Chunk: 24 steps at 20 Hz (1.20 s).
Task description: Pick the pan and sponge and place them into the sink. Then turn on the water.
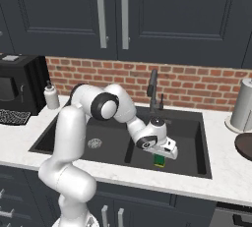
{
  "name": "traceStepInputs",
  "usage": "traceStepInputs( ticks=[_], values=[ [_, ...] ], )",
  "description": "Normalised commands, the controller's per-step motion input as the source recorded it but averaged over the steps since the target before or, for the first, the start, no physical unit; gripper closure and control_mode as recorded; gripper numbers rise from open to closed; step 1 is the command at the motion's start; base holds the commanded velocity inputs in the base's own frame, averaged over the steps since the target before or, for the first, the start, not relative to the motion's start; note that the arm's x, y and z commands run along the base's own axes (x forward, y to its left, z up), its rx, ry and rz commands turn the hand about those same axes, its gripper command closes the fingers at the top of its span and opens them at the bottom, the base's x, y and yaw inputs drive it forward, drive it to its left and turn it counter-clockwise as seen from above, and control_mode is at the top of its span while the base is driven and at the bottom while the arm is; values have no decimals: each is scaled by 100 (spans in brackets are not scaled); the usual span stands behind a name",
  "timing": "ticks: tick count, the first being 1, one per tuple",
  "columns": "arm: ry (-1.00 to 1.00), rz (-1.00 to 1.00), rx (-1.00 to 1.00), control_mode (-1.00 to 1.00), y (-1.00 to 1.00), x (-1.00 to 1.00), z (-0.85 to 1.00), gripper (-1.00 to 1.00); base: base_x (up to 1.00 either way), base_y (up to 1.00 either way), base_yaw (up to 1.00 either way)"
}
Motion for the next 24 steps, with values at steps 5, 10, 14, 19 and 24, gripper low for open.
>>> traceStepInputs(
  ticks=[5, 10, 14, 19, 24],
  values=[
    [0, 0, 0, -100, 0, 0, 0, -100, 0, 0, 0],
    [0, 0, 0, -100, 0, 0, 0, -100, 0, 0, 0],
    [0, 0, 0, -100, -3, 2, 0, -100, 0, 0, 0],
    [0, 0, 2, -100, -5, 5, 32, -100, 0, 0, 0],
    [1, 0, 0, -100, 0, -4, 60, -100, 0, 0, 0]
  ],
)
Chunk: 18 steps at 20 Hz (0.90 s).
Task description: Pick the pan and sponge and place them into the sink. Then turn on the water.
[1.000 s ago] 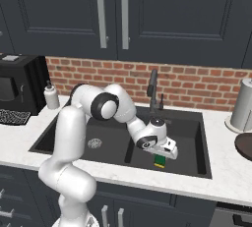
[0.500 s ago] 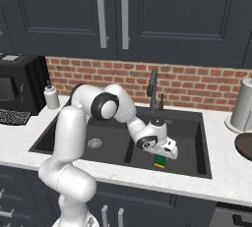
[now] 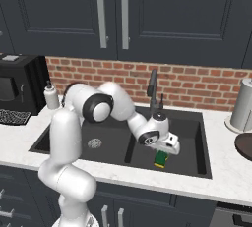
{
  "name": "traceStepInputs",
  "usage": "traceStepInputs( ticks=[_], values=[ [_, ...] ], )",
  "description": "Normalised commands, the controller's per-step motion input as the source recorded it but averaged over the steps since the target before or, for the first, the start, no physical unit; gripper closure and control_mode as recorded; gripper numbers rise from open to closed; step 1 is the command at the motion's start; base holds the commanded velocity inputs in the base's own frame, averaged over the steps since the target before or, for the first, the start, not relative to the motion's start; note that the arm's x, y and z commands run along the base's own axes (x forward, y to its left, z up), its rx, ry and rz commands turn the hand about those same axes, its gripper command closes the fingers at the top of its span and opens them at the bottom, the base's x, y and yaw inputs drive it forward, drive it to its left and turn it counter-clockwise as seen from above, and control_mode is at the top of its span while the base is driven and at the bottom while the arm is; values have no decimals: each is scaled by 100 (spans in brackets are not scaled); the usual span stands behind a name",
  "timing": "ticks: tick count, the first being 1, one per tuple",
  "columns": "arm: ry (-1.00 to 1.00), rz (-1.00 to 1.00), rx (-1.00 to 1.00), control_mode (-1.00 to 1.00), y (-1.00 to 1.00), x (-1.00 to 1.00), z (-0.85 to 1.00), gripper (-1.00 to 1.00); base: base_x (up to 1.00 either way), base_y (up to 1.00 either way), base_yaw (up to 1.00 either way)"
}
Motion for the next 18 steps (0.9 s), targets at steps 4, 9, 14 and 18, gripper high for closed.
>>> traceStepInputs(
  ticks=[4, 9, 14, 18],
  values=[
    [1, 0, 0, -100, 0, -31, 55, -100, 0, 0, 0],
    [0, 0, 0, -100, 18, -39, 64, -100, 0, 0, 0],
    [4, 0, 0, -100, 40, -25, 60, -100, 0, 0, 0],
    [2, 0, 0, -100, 64, -15, 61, -100, 0, 0, 0]
  ],
)
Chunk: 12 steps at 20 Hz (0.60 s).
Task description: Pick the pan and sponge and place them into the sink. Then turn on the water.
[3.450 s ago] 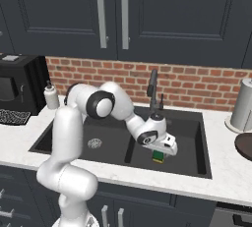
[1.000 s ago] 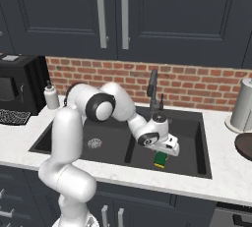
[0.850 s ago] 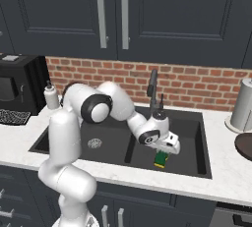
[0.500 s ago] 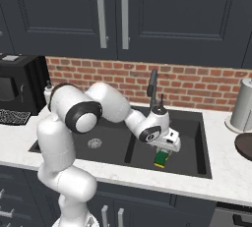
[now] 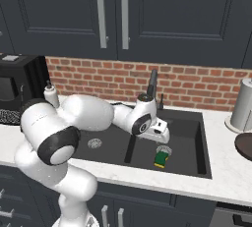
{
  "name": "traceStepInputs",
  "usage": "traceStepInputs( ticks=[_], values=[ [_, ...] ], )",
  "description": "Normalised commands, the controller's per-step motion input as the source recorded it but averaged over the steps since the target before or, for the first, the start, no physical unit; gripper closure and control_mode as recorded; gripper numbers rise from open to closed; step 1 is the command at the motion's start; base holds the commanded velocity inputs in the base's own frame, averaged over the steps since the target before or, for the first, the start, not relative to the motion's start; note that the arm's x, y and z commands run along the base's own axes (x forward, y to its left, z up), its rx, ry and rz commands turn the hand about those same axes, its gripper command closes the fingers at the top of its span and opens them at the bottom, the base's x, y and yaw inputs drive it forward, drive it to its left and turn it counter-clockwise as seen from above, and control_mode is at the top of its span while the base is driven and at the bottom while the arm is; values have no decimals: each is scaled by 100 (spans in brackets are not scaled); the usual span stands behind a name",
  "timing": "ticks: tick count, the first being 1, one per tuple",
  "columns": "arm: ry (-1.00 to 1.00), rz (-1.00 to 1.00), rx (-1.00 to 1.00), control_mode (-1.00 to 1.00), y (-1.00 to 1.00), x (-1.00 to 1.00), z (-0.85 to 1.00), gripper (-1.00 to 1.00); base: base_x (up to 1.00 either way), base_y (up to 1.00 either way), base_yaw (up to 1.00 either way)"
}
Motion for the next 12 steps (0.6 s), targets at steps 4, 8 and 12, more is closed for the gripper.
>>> traceStepInputs(
  ticks=[4, 8, 12],
  values=[
    [0, 0, 0, -100, 66, -28, 65, -100, 0, 0, 0],
    [2, 0, 0, -100, 60, -28, 62, -100, 0, 0, 0],
    [3, 0, 0, -100, 62, -21, 61, -100, 0, 0, 0]
  ],
)
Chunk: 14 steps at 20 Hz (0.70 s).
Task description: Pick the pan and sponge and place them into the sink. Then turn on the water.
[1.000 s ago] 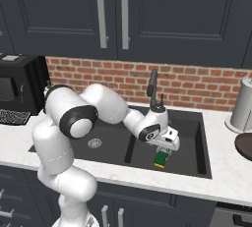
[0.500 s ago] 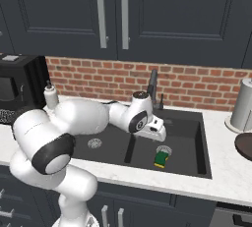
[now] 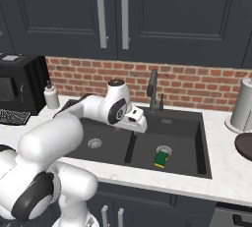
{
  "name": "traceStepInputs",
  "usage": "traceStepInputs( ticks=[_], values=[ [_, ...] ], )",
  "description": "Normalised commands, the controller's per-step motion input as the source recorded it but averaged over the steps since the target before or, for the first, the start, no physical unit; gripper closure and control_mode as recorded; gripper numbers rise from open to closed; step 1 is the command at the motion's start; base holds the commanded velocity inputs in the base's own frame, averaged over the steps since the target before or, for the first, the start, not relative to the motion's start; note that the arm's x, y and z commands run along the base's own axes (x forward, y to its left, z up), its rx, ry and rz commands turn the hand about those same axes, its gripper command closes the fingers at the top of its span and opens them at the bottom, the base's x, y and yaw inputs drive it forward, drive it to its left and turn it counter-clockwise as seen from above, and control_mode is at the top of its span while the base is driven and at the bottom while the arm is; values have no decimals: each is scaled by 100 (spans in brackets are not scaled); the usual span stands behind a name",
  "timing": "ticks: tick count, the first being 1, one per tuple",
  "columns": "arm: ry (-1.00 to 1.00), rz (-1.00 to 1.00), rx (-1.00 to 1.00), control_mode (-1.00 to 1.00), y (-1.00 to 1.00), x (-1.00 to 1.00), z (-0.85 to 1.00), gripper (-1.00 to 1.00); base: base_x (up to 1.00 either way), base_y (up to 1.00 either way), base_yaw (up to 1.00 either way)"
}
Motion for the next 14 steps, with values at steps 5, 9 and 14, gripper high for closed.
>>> traceStepInputs(
  ticks=[5, 9, 14],
  values=[
    [4, 0, 0, -100, 62, -10, 58, -100, 0, 0, 0],
    [6, 0, 3, -100, 49, -2, 58, -100, 0, 0, 0],
    [7, 0, 4, -100, 37, -12, 50, -100, 0, 0, 0]
  ],
)
